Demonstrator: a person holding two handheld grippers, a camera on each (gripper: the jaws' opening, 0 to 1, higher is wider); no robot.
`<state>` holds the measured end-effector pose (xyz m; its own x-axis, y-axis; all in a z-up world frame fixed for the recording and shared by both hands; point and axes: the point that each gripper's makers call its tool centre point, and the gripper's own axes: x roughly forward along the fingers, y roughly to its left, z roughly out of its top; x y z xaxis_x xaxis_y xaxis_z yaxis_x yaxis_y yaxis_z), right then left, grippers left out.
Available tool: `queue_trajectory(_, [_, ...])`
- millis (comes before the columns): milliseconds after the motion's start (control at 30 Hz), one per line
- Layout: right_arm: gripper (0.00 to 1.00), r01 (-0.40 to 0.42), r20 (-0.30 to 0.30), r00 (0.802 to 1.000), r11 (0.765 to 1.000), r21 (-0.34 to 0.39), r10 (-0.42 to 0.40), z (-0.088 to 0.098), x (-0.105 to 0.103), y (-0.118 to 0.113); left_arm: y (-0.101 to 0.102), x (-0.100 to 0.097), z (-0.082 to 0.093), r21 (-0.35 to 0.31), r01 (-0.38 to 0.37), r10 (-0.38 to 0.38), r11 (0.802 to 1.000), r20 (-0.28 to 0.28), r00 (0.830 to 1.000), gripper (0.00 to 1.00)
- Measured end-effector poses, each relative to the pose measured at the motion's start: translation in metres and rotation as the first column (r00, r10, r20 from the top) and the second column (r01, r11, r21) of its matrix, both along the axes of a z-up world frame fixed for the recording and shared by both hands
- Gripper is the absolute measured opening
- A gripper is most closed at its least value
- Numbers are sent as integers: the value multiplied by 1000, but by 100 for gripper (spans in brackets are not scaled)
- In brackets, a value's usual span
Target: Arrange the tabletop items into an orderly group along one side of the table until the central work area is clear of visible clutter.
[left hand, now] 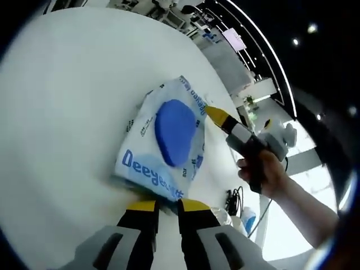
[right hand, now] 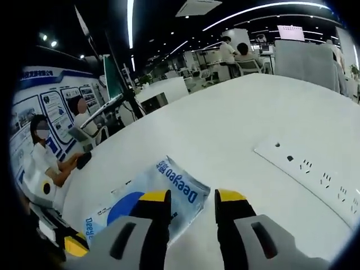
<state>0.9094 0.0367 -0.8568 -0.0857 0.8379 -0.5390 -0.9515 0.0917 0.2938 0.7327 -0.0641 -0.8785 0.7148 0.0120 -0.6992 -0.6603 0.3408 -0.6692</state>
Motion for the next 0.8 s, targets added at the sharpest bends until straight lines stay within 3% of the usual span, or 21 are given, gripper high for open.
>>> queue_trajectory(233, [0, 8, 20, 1000, 999, -46, -7, -11, 7, -5, -1, 4, 0, -23, -16, 17, 1000, 23, 1000, 3])
queue_trajectory(467, [0, -3, 35, 999, 1000, -24, 4, -8, 7, -5, -1, 4, -1, -16, -11, 11, 1000, 21, 1000, 2])
queue_trajectory(533, [0, 40, -20, 999, 999, -10, -40, -4, 7, -4, -1, 4, -1, -16, -11, 11, 1000, 20, 1000, 2])
queue_trajectory(600, [8, 46, 8, 999, 999, 19, -46, 0, 14, -2, -2, 4, -2, -15, -9, 9, 1000, 19, 1000, 1])
queue_trajectory(667, [20, 51, -12, 999, 998, 31, -50, 1, 14, 1, -2, 4, -2, -14, -5, 5, 1000, 21, 1000, 1])
queue_trajectory(800, [21, 44, -16, 999, 998, 43, -43, 2, 16, 6, -2, 3, -4, -28, -8, 8, 1000, 23, 1000, 1])
